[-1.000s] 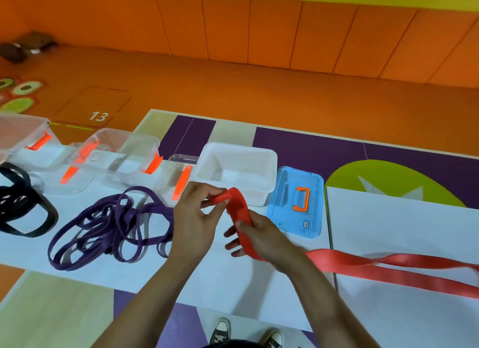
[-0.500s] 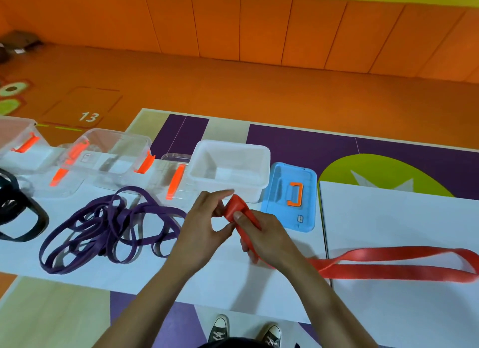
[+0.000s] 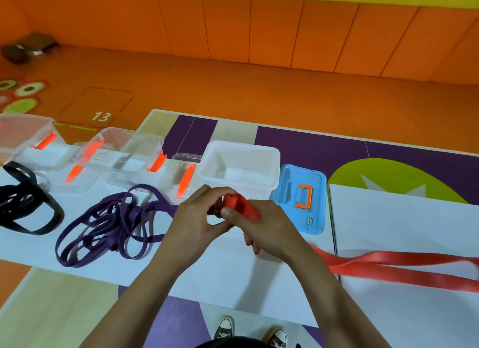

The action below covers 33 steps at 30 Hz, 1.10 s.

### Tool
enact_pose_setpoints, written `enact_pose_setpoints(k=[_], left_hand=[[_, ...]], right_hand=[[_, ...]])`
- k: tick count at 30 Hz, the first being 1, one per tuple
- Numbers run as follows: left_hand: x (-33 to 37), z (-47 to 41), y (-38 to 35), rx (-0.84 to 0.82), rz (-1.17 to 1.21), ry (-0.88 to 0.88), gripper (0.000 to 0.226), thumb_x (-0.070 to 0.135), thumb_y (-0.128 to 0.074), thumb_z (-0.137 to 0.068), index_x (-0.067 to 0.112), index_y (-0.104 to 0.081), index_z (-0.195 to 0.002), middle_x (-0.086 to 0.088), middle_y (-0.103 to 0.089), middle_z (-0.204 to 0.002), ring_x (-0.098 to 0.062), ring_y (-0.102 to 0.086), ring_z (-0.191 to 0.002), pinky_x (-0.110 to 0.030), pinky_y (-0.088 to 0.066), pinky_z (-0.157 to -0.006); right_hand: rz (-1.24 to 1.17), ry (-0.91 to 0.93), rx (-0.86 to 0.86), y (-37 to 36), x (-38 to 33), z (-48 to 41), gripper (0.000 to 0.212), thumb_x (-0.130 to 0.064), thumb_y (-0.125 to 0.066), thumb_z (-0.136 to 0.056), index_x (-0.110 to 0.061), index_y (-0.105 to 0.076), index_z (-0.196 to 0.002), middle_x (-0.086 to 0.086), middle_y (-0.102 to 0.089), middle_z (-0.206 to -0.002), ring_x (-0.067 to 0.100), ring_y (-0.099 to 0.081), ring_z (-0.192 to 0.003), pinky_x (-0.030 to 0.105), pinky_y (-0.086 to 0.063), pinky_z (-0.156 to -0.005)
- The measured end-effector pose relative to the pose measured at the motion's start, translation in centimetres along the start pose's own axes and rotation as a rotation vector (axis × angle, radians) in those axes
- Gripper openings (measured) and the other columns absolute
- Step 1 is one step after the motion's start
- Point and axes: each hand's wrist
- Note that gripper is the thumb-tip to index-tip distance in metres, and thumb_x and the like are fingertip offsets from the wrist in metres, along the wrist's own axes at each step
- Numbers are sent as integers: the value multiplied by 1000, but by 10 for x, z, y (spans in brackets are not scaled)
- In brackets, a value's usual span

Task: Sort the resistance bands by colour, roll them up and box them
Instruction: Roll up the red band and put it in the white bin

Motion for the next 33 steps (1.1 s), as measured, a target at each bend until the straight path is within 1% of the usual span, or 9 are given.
enact_pose_setpoints(k=[4, 7, 9, 11, 15, 19, 25, 29, 33], left_hand=[[-9, 8, -6, -194, 83, 83, 64, 3, -76, -84, 37, -57, -135, 10, -61, -105, -14, -64, -103, -16, -51, -93], [-8, 7, -11, -104, 410, 327, 60, 2, -72, -87, 38, -56, -132, -1, -63, -107, -23, -71, -94, -33, -60, -85], [-9, 1, -11, -61, 610, 558, 51, 20, -82, -84, 29, -59, -129, -11, -67, -111, -29, -74, -91, -43, -63, -82], [-9, -4, -9, -240, 698, 667, 55, 36, -81, -81, 18, -63, -129, -13, -73, -113, -30, -75, -98, -44, -60, -89], [-6, -8, -9, -426, 713, 584, 36, 24, -82, -78, 7, -77, -109, -25, -73, -104, -34, -73, -98, -40, -59, -91], [-4, -6, -18, -276, 676, 545, 27, 10, -86, -75, 2, -78, -100, -36, -67, -102, -31, -73, -87, -35, -61, -83], [20, 2, -48, 69, 868, 655, 19, 8, -81, -81, 2, -78, -99, -23, -76, -96, -36, -75, -90, -36, -62, -86], [22, 2, -56, 96, 828, 658, 17, 13, -82, -81, 10, -79, -97, -19, -76, -96, -31, -73, -92, -36, -61, -90], [19, -1, -48, -38, 783, 659, 24, 16, -81, -82, 7, -76, -104, -22, -74, -103, -35, -72, -101, -39, -60, -92]], right_hand=[[43, -14, 67, -2, 28, -2, 34, -57, -55, -94, -26, -63, -83, 2, -68, -63, 21, -64, -49, 47, -59, -72], [116, 57, 110, 1, 45, -1, 20, -57, -53, -97, -43, -64, -107, -3, -68, -70, 13, -64, -54, 39, -58, -69], [221, 144, 123, 2, 51, -1, 29, -53, -52, -100, -57, -54, -129, -11, -71, -85, 8, -66, -73, 33, -56, -75], [310, 219, 116, 3, 55, 1, 43, -47, -52, -102, -60, -41, -141, -12, -70, -100, 9, -65, -92, 33, -54, -85], [463, 254, 76, 5, 56, 6, 50, -45, -49, -103, -64, -30, -146, -9, -49, -89, 10, -52, -85, 27, -46, -77], [423, 267, 123, 5, 61, 6, 54, -47, -53, -101, -65, -29, -146, -10, -45, -94, 8, -51, -85, 23, -45, -77], [186, 236, 288, -14, 47, 4, 53, -48, -72, -81, -52, -47, -127, -12, -52, -102, 3, -52, -97, 18, -47, -77], [173, 202, 460, -24, 44, -2, 36, -42, -75, -82, -43, -57, -113, -8, -50, -98, 8, -55, -82, 23, -51, -69], [173, 207, 359, -18, 49, 0, 53, -30, -73, -87, -49, -51, -132, -15, -45, -98, 5, -55, -76, 27, -53, -79]])
Point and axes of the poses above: each hand's wrist, its own z-axis away from the middle knuckle, its own y-axis out of the back of the hand, x = y × z
